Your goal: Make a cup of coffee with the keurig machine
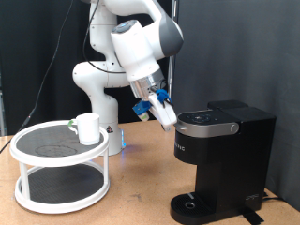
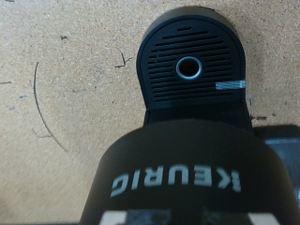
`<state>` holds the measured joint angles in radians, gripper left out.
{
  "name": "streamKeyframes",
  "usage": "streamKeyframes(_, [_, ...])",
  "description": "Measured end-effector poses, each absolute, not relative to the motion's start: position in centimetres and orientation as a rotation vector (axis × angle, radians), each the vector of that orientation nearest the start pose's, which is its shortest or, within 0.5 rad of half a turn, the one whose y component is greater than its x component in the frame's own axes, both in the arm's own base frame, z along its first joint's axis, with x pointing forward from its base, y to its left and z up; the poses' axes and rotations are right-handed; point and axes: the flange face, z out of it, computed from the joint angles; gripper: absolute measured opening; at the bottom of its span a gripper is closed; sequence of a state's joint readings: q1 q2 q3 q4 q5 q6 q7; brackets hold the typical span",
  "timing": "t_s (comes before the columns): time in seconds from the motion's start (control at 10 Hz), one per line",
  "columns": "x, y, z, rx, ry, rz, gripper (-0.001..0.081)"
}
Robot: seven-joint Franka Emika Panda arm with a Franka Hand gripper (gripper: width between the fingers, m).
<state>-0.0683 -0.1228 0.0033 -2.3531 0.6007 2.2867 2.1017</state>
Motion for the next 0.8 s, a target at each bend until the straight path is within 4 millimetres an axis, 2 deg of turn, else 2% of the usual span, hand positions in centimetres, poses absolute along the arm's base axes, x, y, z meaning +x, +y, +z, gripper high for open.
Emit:
streamKeyframes(0.1, [49.1, -2.3, 39.4, -0.785, 2.651, 0.582, 0.0])
streamKeyframes(0.4, [48.3, -2.5, 38.4, -0.789, 2.679, 0.577, 0.0])
streamKeyframes(0.6, [46.2, -3.2, 37.5, -0.771, 2.695, 0.638, 0.0])
streamKeyframes(0.8, [43.9, -3.9, 37.4, -0.755, 2.656, 0.727, 0.0])
